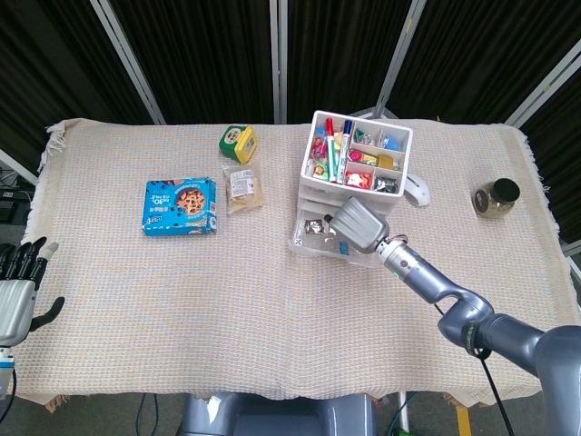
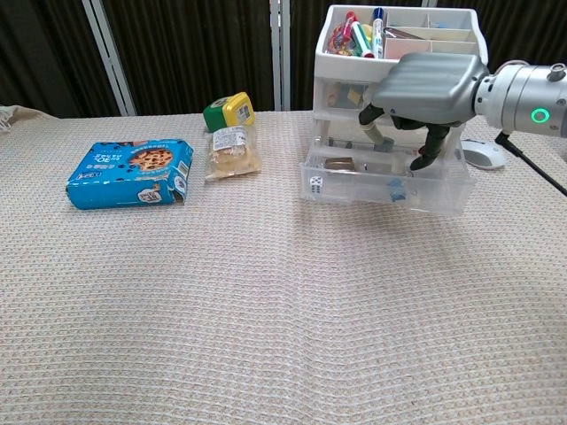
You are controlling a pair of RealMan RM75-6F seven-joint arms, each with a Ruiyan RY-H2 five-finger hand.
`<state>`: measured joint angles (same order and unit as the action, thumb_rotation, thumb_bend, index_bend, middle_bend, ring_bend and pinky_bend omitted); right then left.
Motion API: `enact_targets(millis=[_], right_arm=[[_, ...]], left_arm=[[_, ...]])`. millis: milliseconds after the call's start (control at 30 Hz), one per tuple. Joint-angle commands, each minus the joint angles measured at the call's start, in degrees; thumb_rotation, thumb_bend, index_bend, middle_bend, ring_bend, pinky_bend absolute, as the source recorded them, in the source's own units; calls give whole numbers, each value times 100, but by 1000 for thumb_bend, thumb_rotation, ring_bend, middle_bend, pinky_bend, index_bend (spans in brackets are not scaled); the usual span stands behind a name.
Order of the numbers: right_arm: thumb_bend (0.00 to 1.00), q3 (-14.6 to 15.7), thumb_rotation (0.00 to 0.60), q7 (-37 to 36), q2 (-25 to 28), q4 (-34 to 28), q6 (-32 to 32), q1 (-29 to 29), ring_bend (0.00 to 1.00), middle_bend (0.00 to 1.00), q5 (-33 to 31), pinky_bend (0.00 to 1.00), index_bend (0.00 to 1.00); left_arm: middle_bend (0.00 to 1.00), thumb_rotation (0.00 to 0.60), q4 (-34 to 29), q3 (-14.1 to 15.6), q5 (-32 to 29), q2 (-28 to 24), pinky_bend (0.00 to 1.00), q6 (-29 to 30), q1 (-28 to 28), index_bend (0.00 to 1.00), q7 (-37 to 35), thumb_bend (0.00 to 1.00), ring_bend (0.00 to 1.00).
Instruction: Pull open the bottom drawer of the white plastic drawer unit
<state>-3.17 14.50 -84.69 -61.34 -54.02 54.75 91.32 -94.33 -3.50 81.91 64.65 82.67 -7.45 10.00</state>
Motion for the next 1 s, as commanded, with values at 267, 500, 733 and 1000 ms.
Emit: enact_targets(millis=[267,500,733,1000], right_arm=[[41,196,600,401,-214,464,-267,7,1000,1000,429,732,518],[52,302,600,475,-309,704,-425,-3,1000,1000,642,732,516],[72,389,600,814,-515,960,-740,-87,1000,1000,871,733,525],[82,321,600,1003,-604,1019,-599,-101,1000,1000,751,733,521]], left_arm=[[0,600,1,-1,-1,-2,0,-2,-2,74,-6,337,0],[0,600,0,0,-1,0,0,0,-2,74,-1,337,0],[0,600,-1,1,0,-1,0,1,-1,74,2,337,0],[0,600,-6,2,-5,0,0,-1,-1,74,11,337,0]])
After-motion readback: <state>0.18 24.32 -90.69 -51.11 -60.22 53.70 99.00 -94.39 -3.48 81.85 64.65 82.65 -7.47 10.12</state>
